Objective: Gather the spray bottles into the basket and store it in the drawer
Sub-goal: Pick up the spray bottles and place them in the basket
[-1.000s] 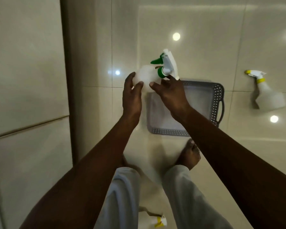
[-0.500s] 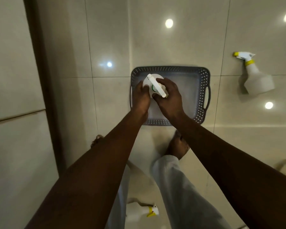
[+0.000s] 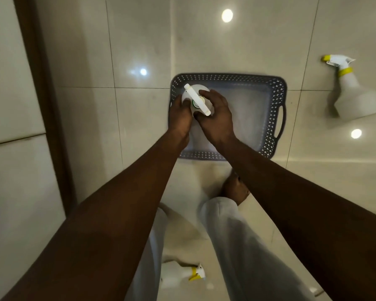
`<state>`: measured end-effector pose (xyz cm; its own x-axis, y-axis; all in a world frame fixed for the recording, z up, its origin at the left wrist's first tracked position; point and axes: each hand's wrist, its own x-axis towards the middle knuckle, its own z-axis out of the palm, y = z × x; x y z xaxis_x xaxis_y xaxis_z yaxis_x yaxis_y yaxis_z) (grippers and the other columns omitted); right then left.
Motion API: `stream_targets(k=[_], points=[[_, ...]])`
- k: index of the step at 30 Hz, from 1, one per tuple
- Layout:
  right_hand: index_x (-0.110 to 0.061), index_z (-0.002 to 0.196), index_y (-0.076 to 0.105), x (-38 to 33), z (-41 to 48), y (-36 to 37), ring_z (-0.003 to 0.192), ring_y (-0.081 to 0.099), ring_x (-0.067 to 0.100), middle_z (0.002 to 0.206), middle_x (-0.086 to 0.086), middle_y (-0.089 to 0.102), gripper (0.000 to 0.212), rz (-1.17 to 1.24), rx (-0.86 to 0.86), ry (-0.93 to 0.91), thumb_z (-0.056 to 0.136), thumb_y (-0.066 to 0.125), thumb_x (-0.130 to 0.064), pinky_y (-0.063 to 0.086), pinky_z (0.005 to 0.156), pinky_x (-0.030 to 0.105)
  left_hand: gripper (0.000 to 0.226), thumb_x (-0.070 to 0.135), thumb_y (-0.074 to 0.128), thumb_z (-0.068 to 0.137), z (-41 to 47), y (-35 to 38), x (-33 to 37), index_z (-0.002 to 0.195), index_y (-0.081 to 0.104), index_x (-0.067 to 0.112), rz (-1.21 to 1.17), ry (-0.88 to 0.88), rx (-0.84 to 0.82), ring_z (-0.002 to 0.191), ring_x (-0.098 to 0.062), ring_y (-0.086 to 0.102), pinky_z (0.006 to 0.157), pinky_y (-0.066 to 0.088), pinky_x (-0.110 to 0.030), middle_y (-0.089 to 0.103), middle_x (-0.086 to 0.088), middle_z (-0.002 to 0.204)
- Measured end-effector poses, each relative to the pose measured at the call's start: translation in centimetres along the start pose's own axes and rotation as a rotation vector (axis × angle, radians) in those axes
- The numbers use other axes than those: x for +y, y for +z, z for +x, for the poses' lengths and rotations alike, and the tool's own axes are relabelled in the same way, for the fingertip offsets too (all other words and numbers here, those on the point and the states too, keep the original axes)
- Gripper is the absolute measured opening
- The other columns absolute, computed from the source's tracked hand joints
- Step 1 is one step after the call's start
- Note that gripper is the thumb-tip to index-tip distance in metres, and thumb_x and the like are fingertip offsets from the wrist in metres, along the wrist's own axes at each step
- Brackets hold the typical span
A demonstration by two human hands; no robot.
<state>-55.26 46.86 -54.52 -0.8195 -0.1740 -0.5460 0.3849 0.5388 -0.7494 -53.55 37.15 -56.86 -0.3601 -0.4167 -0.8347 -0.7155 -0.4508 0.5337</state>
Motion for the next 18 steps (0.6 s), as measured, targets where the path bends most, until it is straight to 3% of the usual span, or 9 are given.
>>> stream_targets(k=[2, 8, 15, 18], points=[[-0.01, 0.139, 0.064, 0.1, 0.2, 0.2, 0.142, 0.048, 0.022, 0.15, 0.011, 0.053, 0.057, 0.002, 0.01, -0.001, 0.085, 0.075, 0.002, 0.037, 0.116, 0.021, 0.037, 0.013, 0.046, 0.104, 0.3, 0.0, 0.1, 0.137, 0.063, 0.008, 0.003, -0.001, -0.018, 0.122, -0.03, 0.067, 0.107, 0.055, -0.045, 0.069, -0.015, 0.132], [-0.01, 0.14, 0.062, 0.2, 0.7, 0.4, 0.144, 0.046, 0.023, 0.151, 0.012, 0.052, 0.059, 0.023, 0.025, 0.001, 0.084, 0.075, 0.004, 0.037, 0.119, 0.027, 0.038, 0.013, 0.044, 0.105, 1.3, 0.3, 0.1, 0.137, 0.063, 0.005, 0.012, -0.003, -0.02, 0.122, -0.03, 0.067, 0.11, 0.053, -0.047, 0.069, -0.016, 0.133], [-0.012, 0.145, 0.059, 0.3, 0.3, -0.5, 0.145, 0.044, 0.021, 0.155, 0.01, 0.048, 0.061, 0.033, 0.004, 0.022, 0.087, 0.074, -0.003, 0.035, 0.109, 0.007, 0.039, 0.015, 0.046, 0.104, 0.2, 0.5, 0.1, 0.139, 0.061, 0.006, 0.006, -0.06, 0.017, 0.126, -0.035, 0.064, 0.112, 0.05, -0.052, 0.067, -0.019, 0.135], [-0.011, 0.145, 0.057, 0.1, -0.5, -2.0, 0.143, 0.046, 0.021, 0.153, 0.009, 0.05, 0.061, 0.046, 0.0, 0.035, 0.088, 0.077, -0.008, 0.045, 0.115, 0.031, 0.039, 0.013, 0.048, 0.102, -2.1, 0.9, 0.3, 0.139, 0.061, 0.01, 0.023, -0.061, 0.075, 0.122, -0.033, 0.066, 0.108, 0.054, -0.049, 0.068, -0.016, 0.134]])
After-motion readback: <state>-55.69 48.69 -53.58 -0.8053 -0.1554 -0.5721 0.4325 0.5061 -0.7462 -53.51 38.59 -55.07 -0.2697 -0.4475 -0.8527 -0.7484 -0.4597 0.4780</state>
